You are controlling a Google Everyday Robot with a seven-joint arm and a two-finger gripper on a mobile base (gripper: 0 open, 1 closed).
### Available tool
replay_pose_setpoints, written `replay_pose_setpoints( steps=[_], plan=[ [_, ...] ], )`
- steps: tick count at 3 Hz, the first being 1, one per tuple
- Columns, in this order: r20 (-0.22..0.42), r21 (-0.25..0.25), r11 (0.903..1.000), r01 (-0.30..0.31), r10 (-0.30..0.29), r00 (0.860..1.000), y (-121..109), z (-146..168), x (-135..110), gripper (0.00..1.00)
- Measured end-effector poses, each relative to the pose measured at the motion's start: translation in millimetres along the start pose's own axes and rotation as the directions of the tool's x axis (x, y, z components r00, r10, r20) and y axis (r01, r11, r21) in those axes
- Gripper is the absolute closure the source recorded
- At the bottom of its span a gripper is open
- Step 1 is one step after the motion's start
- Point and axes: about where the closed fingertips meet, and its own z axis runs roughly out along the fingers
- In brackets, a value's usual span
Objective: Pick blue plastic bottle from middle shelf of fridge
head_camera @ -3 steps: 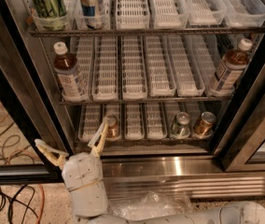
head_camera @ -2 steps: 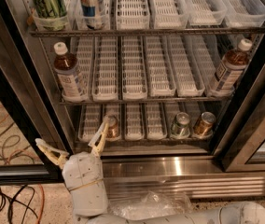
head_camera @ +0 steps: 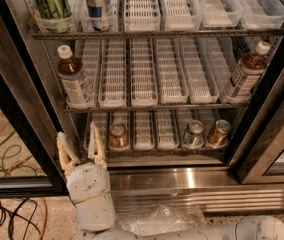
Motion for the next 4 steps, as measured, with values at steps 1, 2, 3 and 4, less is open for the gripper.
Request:
replay_pose_setpoints(
  steps=[1, 2, 3, 4],
  plan=[
    [0.0, 0.0, 1.0, 0.0, 0.0, 1.0, 0.0, 0.0, 0.0, 0.65],
    [-0.001, -0.004, 1.0, 0.002, -0.002, 1.0, 1.1, 0.9, 0.3, 0.67],
    [-0.003, -0.021, 0.9998, 0.008, -0.008, 1.0, 5.3, 4.7, 1.1, 0.49],
    [-0.004, -0.026, 0.9996, 0.008, -0.008, 1.0, 7.1, 5.8, 1.5, 0.29]
  ],
)
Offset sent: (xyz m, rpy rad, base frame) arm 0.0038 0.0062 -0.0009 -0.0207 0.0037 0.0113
